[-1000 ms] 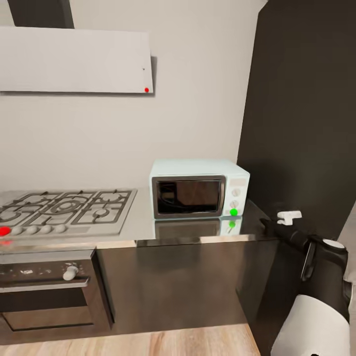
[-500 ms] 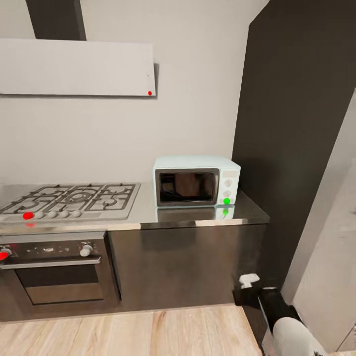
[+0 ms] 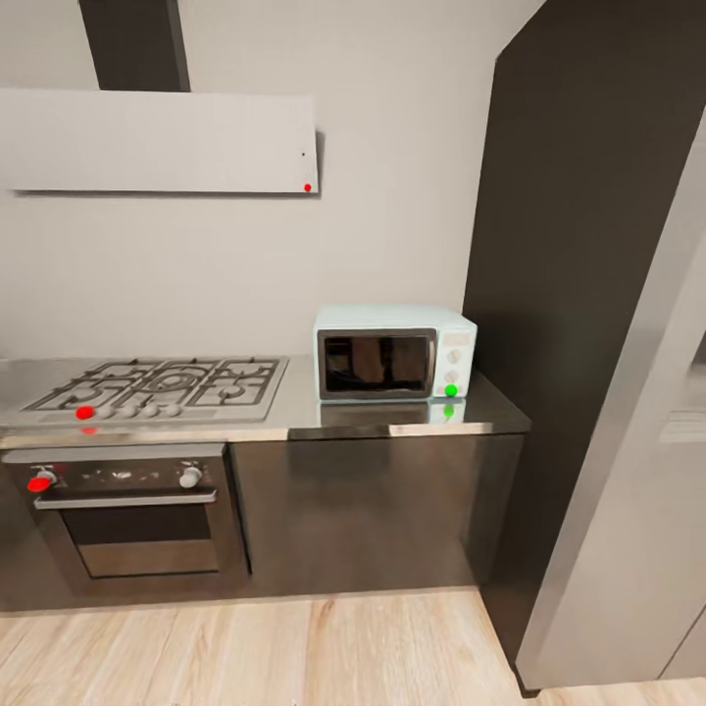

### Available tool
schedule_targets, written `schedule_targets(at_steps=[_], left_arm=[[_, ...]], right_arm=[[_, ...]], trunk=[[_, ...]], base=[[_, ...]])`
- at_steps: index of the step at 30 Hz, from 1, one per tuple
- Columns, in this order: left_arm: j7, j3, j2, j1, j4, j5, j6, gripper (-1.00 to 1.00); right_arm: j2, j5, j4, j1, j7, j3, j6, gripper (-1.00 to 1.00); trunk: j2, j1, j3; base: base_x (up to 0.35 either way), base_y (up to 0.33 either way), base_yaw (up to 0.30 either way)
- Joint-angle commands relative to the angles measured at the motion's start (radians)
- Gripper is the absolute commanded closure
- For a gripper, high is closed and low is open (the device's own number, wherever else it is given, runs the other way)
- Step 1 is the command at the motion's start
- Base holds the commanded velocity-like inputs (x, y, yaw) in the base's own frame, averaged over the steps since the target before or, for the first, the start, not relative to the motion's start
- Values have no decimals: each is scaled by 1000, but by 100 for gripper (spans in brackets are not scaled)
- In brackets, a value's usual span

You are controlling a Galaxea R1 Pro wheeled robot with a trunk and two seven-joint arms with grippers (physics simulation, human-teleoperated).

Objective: In the kitchen, take the popcorn bag from the countertop, put it into the microwave, and heat it until the popcorn is cooked so the cooked popcorn ends up inside the bag.

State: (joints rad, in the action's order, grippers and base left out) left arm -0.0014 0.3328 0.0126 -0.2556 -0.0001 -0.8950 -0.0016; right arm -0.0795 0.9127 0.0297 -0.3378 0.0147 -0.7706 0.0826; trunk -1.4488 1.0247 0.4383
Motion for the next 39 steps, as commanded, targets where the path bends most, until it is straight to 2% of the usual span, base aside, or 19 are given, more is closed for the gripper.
schedule_targets(at_steps=[1,4,8,10,12,13,15,16,17,23,27,28,39], left_arm=[[0,9,2,-1,0,-5,0,-100],[0,9,3,-1,1,-4,-1,-100],[41,9,1,-1,1,-4,0,-100],[43,9,1,0,1,-3,0,-100],[45,10,0,0,1,1,7,-100],[46,10,-3,0,1,19,9,-100],[47,11,0,0,1,97,10,-100],[47,11,1,0,1,120,8,-100],[47,11,1,-1,0,128,2,-100],[47,9,-1,-1,-1,129,-6,-100],[47,10,1,0,-7,142,-6,-100],[47,9,18,21,-11,146,-5,-100],[47,6,18,21,-11,146,-5,-100]], right_arm=[[0,10,1,4,0,-9,2,100],[0,11,2,17,-1,-8,-6,100],[4,11,2,75,-1,-8,-63,100],[6,9,3,104,-1,-9,-67,100],[8,6,4,147,-1,-9,-115,100],[9,5,4,158,-1,-10,-135,100],[8,6,4,168,-1,-10,-151,100],[8,7,3,170,-1,-10,-153,100],[8,9,3,170,-1,-9,-154,100],[5,14,2,171,-2,-9,-155,100],[10,12,2,171,-9,-9,-153,100],[18,-48,-1,172,-9,-37,-159,100],[18,-48,-1,172,-9,-38,-159,100]], trunk=[[-1,0,1],[-1,0,1],[-1,0,1],[-1,0,1],[-1,0,1],[-1,0,1],[-1,0,0],[-1,0,0],[-1,0,0],[-1,0,0],[-1,0,0],[-1,0,0],[-1,0,0]], base=[[0,0,258],[0,0,267],[0,0,269],[0,0,269],[0,0,263],[0,0,187],[0,0,72],[0,0,20],[0,0,10],[0,0,1],[0,0,0],[0,0,0],[0,0,0]])
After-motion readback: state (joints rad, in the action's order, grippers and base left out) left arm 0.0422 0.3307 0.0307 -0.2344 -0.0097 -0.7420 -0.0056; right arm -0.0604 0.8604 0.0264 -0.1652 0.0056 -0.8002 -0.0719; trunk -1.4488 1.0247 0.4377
